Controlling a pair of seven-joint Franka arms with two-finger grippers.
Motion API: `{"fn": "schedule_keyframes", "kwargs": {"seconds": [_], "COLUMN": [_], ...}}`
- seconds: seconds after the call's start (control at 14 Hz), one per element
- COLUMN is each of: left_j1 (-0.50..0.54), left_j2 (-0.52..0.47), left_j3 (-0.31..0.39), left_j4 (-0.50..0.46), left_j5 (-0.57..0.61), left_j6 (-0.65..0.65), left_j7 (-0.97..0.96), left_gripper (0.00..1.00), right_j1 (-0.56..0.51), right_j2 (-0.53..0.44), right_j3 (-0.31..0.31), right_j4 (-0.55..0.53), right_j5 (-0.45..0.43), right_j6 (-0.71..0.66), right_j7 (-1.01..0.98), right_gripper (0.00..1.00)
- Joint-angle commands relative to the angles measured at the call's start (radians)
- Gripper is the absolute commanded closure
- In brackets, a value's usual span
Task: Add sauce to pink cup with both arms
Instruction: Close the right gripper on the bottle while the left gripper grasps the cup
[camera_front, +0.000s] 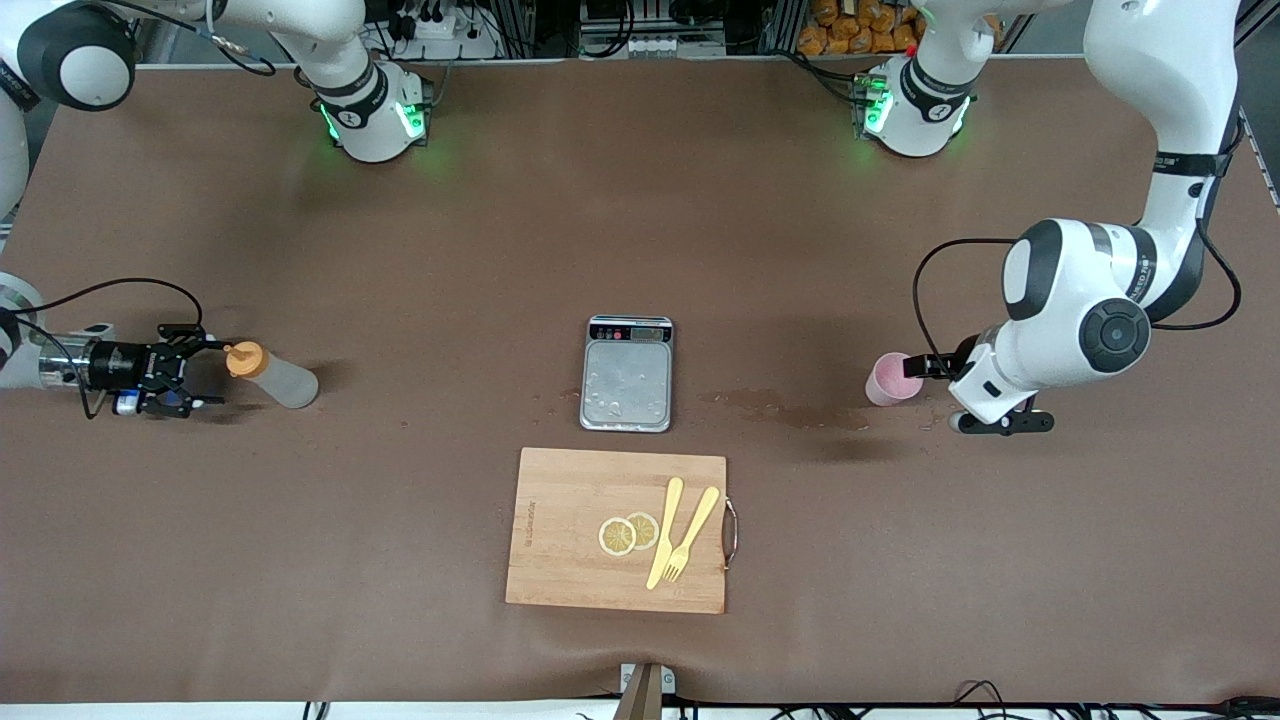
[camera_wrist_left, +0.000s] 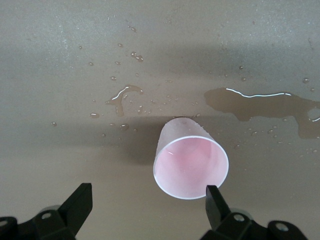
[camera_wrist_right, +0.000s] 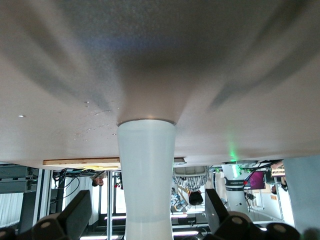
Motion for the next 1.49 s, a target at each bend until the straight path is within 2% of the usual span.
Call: {"fn": "schedule_keyframes", "kwargs": {"seconds": [0.0, 0.5, 0.71, 0.85, 0.93, 1.0, 1.14, 1.35, 1.42], "left_j1": [0.0, 0.0, -0.001, -0.003, -0.004, -0.008, -0.017, -0.017, -0.018], "left_j2": [-0.042, -0.023, -0.002, 0.012, 0.017, 0.027, 0.052, 0.063, 0.063], "left_j3": [-0.002, -0.002, -0.002, -0.002, 0.0, 0.0, 0.001, 0.001, 0.001], "left_j4": [-0.058, -0.139, -0.139, -0.137, -0.137, -0.137, -0.137, -0.136, -0.137], "left_j5": [-0.021, -0.019, -0.017, -0.016, -0.011, -0.01, -0.004, -0.001, -0.001], "left_j6": [0.044, 0.174, 0.194, 0.209, 0.215, 0.228, 0.238, 0.243, 0.261], "left_j7": [-0.016, -0.014, -0.014, -0.014, -0.014, -0.016, -0.014, -0.013, -0.014], "left_gripper": [0.0, 0.0, 0.0, 0.0, 0.0, 0.0, 0.0, 0.0, 0.18], "right_j1": [0.008, 0.088, 0.11, 0.11, 0.11, 0.11, 0.11, 0.114, 0.125], "right_j2": [0.018, 0.047, 0.058, 0.058, 0.056, 0.056, 0.053, 0.041, 0.029], "right_j3": [0.015, 0.018, 0.018, 0.018, 0.018, 0.016, 0.016, 0.018, 0.018], "right_j4": [0.023, 0.02, 0.012, 0.012, 0.012, 0.013, 0.017, 0.024, 0.026], "right_j5": [0.024, 0.038, 0.055, 0.055, 0.055, 0.055, 0.055, 0.053, 0.049], "right_j6": [-0.023, -0.019, -0.017, -0.02, -0.025, -0.026, -0.026, -0.026, -0.025], "right_j7": [0.039, 0.046, 0.043, 0.043, 0.048, 0.049, 0.051, 0.078, 0.097], "right_gripper": [0.0, 0.0, 0.02, 0.38, 0.51, 0.58, 0.65, 0.62, 0.62]}}
